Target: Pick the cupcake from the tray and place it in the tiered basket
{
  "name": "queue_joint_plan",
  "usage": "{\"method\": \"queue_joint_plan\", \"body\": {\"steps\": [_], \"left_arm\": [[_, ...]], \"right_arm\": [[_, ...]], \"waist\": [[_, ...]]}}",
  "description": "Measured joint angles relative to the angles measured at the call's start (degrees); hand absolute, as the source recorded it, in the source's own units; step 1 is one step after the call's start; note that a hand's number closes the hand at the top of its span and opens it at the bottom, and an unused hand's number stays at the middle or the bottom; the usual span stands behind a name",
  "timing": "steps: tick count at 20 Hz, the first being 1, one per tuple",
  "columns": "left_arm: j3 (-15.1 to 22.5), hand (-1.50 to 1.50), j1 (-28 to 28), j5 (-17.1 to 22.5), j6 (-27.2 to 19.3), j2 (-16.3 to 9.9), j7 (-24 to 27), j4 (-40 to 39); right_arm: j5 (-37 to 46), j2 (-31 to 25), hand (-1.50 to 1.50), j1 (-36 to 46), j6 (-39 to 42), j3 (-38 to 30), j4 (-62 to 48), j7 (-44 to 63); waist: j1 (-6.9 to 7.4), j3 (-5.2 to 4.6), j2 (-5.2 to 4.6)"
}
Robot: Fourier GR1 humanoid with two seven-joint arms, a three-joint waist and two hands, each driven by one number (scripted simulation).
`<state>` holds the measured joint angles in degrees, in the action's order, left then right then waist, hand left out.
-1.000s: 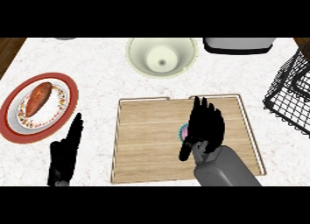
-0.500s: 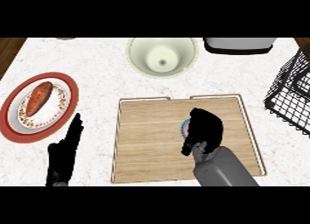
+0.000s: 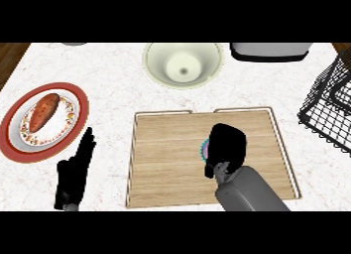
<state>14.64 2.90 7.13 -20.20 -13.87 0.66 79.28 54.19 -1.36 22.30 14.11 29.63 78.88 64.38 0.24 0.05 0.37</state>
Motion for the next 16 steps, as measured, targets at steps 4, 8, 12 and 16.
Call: {"method": "queue_joint_plan", "body": {"steps": [4,8,12,16], "left_arm": [[-0.8,0.00,1.7,0.1,0.1,-0.3,0.6,0.7],[-2.2,0.00,3.8,0.8,-0.9,-0.4,1.2,1.5],[-3.1,0.00,5.3,1.1,-1.4,-0.6,1.8,1.9],[-3.6,0.00,6.0,1.6,-1.0,-1.0,1.8,2.5]], "right_arm": [[0.0,-7.5,1.50,-6.0,0.2,-2.3,5.8,-5.7],[-5.1,-20.4,1.50,-14.6,-1.7,-10.2,9.5,-16.2],[-12.4,-30.6,1.50,-21.7,-5.0,-21.3,11.9,-27.6],[-22.5,-36.2,1.50,-27.6,-6.9,-33.9,14.4,-37.2]], "waist": [[-1.10,0.04,0.35],[-4.39,0.29,0.61],[-6.24,0.37,0.73],[-6.71,0.27,0.87]]}}
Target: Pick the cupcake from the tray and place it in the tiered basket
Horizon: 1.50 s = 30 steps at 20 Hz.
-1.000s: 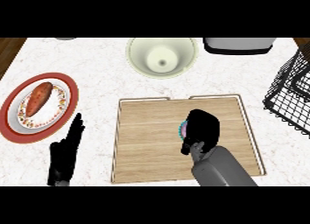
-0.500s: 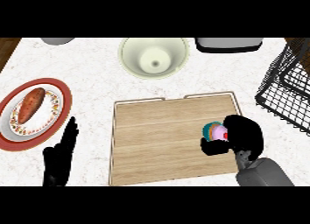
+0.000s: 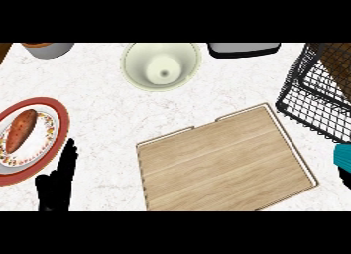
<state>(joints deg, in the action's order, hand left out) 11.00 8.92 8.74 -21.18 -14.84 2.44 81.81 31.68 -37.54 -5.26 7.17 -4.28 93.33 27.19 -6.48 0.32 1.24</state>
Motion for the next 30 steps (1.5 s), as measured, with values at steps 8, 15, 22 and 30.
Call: {"method": "queue_joint_plan", "body": {"steps": [8,15,22,30], "left_arm": [[-0.1,0.00,0.2,0.0,0.6,-0.3,0.0,0.4],[1.0,0.00,-1.9,-1.4,0.9,0.9,-0.5,-0.7],[1.6,0.00,-4.2,-3.1,2.1,1.8,-1.9,-1.1],[1.5,0.00,-5.4,-4.5,3.1,3.0,-2.5,-1.6]], "right_arm": [[-19.4,-6.4,1.50,-6.0,1.9,-25.7,6.3,-10.6],[-29.3,-12.0,1.50,-12.7,10.6,-47.4,10.4,-14.5],[-32.4,-17.5,1.50,-7.9,15.7,-54.1,7.2,-8.6],[-29.1,-24.5,1.50,3.4,13.0,-45.4,-2.8,-4.4]], "waist": [[0.54,-0.16,0.02],[3.03,-0.28,-0.45],[5.78,-0.27,-0.96],[7.19,-0.24,-1.23]]}}
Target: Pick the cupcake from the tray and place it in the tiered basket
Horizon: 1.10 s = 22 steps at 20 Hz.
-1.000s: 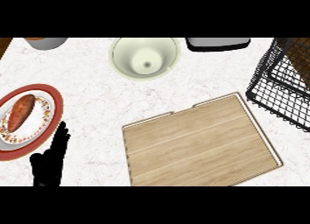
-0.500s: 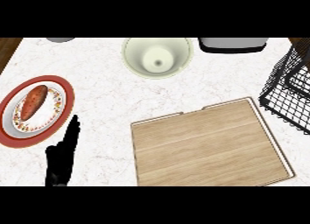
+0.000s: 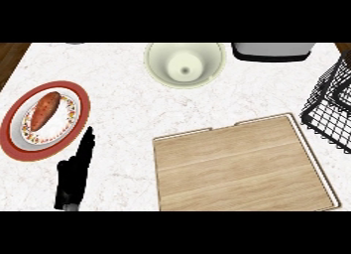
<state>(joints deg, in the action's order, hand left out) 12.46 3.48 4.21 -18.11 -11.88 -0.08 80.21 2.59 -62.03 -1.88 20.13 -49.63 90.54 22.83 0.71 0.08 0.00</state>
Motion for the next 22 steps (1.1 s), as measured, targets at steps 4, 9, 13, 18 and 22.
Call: {"method": "queue_joint_plan", "body": {"steps": [4,9,13,18,22], "left_arm": [[-0.4,0.00,-0.1,-0.4,0.5,0.5,0.4,-0.5],[-0.8,0.00,0.6,-0.6,1.4,0.4,-0.1,0.7],[-1.3,0.00,0.2,-1.1,1.9,0.6,-0.3,0.3],[-1.8,0.00,0.1,-1.3,2.7,0.8,-0.9,0.3],[-2.3,0.00,-0.3,-1.9,2.5,1.5,-1.4,0.0]], "right_arm": [[1.9,-1.3,1.50,5.5,-1.9,6.3,-5.7,-1.6],[5.5,-0.6,1.50,12.0,-4.5,15.4,-11.2,-4.4],[9.3,0.8,1.50,17.1,-6.5,21.7,-16.7,-6.9],[14.9,4.6,1.50,22.5,-11.1,27.6,-22.7,-7.6],[17.9,7.8,1.50,27.0,-13.8,30.2,-29.5,-9.8]], "waist": [[0.27,0.01,-0.04],[0.57,-0.01,-0.12],[0.54,0.00,-0.14],[0.48,0.03,-0.13],[0.38,0.02,-0.12]]}}
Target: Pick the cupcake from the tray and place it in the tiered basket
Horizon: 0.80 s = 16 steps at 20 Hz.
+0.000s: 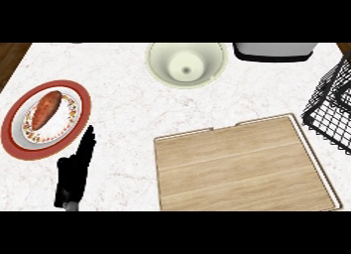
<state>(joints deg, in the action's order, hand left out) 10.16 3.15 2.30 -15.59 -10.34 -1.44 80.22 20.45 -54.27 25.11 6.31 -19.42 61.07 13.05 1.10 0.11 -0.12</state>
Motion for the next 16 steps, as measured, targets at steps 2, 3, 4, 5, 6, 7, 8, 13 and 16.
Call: {"method": "queue_joint_plan", "body": {"steps": [2,3,4,5,6,7,8,13,16], "left_arm": [[0.0,0.00,0.1,-0.4,-0.1,0.4,0.5,-0.2],[0.0,0.00,0.2,-0.5,-0.2,0.5,0.8,-0.2],[-0.2,0.00,0.3,-0.6,-0.2,0.5,1.2,-0.5],[-0.2,0.00,0.4,-0.6,0.0,0.3,0.6,0.1],[-0.1,0.00,0.8,-0.4,0.3,0.3,0.7,0.5],[-0.3,0.00,0.7,-0.4,0.3,0.3,0.7,0.2],[-0.5,0.00,0.9,-0.5,0.3,0.1,0.4,0.7],[-0.8,0.00,0.3,-0.9,0.0,0.8,0.6,-0.2],[-1.2,0.00,0.2,-0.9,0.5,0.3,0.2,0.2]], "right_arm": [[-0.5,1.7,1.50,1.7,-0.4,-0.2,-2.0,-0.2],[-1.5,2.3,-1.50,2.8,0.0,-0.8,-3.3,0.2],[-2.8,3.5,-1.50,3.0,-0.1,-1.7,-4.4,-0.2],[-4.2,3.9,-1.50,3.4,0.6,-2.8,-5.8,-0.5],[-5.3,4.7,-1.50,4.0,0.8,-3.5,-7.2,-1.1],[-6.5,5.5,-1.50,4.1,0.9,-4.3,-7.7,-1.5],[-7.6,5.9,-1.50,4.9,1.3,-5.1,-8.7,-1.4],[-12.8,8.0,-1.50,8.1,0.4,-9.8,-12.6,-3.8],[-15.5,7.7,-1.50,8.8,-0.2,-13.0,-14.8,-6.5]], "waist": [[-0.14,0.02,0.05],[-0.09,0.03,0.04],[-0.19,0.03,0.08],[-0.22,0.05,0.07],[-0.14,0.05,0.07],[-0.30,0.05,0.10],[-0.30,0.05,0.09],[-0.43,0.07,0.08],[-0.53,0.05,0.10]]}}
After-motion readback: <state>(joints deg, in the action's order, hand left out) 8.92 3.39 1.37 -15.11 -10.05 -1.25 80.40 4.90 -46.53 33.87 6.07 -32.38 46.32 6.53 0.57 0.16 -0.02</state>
